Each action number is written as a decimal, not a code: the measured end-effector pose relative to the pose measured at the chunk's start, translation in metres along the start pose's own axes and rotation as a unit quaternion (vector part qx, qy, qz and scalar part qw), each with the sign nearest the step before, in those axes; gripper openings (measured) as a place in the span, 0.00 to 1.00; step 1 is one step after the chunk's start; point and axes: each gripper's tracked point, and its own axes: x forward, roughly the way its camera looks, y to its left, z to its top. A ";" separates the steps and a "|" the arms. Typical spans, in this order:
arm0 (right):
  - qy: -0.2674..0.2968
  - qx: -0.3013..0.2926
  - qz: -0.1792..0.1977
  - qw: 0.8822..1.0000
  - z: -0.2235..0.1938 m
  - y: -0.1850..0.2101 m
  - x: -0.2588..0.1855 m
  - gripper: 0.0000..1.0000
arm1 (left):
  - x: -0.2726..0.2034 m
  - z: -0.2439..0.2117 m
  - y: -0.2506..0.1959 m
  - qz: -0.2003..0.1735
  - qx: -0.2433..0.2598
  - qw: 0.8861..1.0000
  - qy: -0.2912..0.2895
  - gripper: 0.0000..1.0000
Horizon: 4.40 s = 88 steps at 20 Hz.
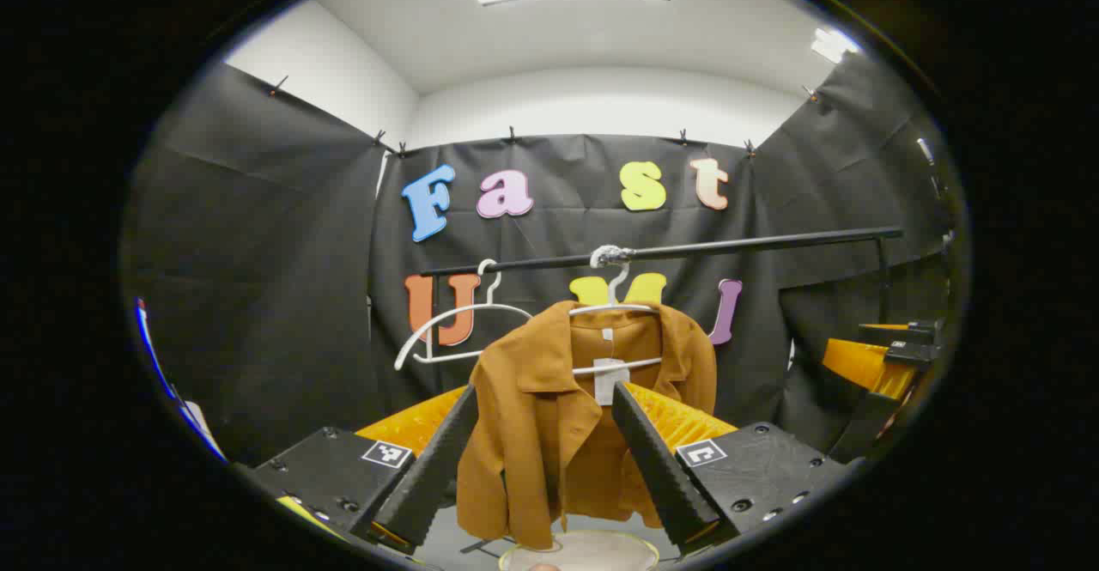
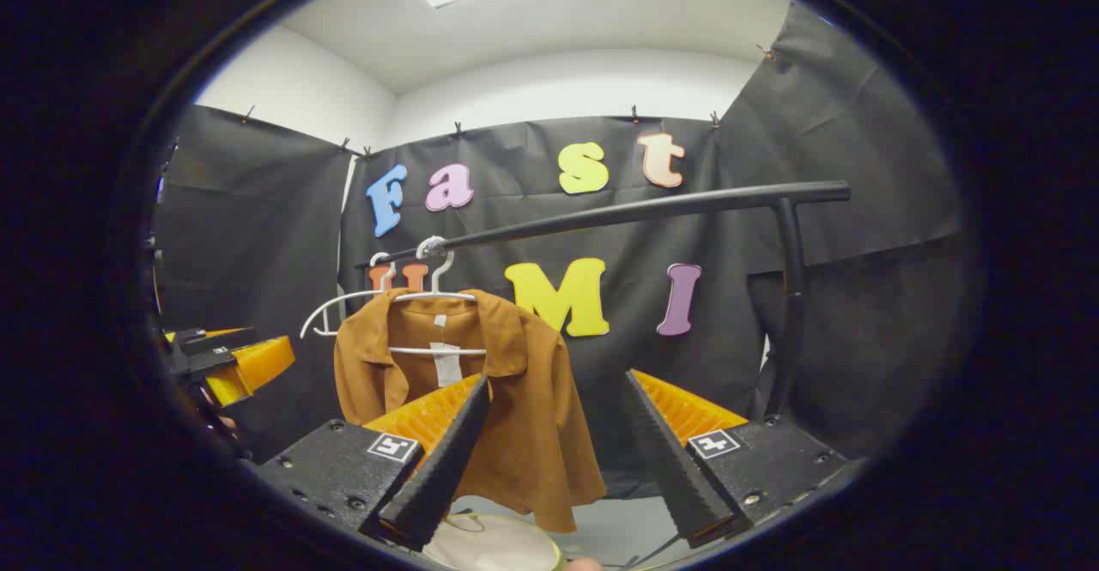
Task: Grasp the clothes on the hanger with both hands and then place them into the laundry hamper below.
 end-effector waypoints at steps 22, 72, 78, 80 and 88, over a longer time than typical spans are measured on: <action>0.087 0.040 0.081 0.992 -0.088 0.009 0.035 0.99 | 0.011 -0.039 -0.040 0.046 -0.007 0.998 0.039 1.00; 0.078 0.196 -0.032 0.977 -0.080 -0.020 0.237 0.08 | 0.181 -0.078 0.078 0.080 -0.092 0.992 0.042 0.05; 0.057 0.248 -0.026 0.967 -0.054 -0.040 0.249 0.08 | 0.176 -0.048 0.101 0.091 -0.081 0.992 0.023 0.00; 0.051 0.261 -0.024 0.964 -0.046 -0.046 0.255 0.08 | 0.180 -0.044 0.106 0.092 -0.087 0.992 0.024 0.05; 0.080 0.268 -0.018 0.960 -0.059 -0.052 0.286 0.08 | 0.193 -0.025 0.128 0.086 -0.087 0.992 0.029 0.05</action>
